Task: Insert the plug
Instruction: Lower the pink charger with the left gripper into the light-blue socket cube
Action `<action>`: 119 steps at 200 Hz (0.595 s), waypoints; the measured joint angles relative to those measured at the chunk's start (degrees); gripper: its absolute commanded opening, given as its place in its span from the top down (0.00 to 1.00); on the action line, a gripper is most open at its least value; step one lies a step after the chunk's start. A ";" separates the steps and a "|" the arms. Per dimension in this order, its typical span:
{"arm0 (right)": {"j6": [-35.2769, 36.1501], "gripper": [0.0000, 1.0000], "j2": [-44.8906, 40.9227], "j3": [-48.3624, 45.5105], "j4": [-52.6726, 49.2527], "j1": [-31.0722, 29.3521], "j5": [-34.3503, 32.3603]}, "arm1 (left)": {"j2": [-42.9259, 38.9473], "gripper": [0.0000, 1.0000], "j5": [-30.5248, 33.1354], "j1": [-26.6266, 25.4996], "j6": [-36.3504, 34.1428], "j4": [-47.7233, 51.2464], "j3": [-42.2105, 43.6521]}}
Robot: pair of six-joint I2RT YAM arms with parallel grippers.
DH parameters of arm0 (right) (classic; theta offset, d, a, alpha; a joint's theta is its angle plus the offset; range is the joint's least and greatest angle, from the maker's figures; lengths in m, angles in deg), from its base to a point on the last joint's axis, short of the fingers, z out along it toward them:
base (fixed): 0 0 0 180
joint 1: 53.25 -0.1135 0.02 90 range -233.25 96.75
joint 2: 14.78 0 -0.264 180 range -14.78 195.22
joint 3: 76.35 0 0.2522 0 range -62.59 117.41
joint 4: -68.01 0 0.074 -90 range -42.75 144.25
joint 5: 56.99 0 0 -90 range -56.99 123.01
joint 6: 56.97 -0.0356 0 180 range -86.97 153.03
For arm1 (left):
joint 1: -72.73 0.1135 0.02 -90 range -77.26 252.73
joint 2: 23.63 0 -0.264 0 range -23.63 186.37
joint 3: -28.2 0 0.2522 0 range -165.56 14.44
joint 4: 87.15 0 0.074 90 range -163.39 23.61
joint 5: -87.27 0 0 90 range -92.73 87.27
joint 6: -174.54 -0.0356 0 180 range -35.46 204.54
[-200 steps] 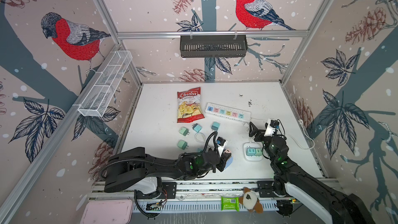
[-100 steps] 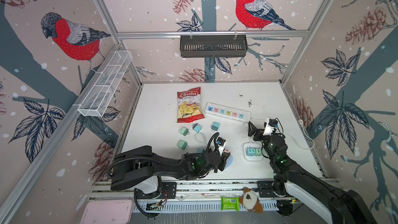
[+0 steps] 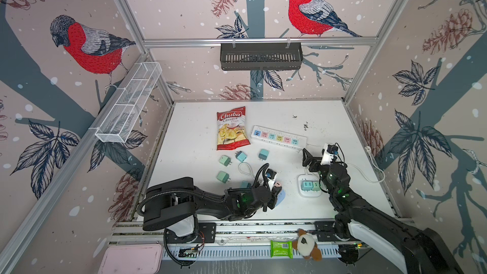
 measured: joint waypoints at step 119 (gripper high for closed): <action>0.52 0.00 1.31 0.74 0.00 -0.50 -0.81 | 3.91 1.00 8.44 -6.75 -6.45 -9.27 1.33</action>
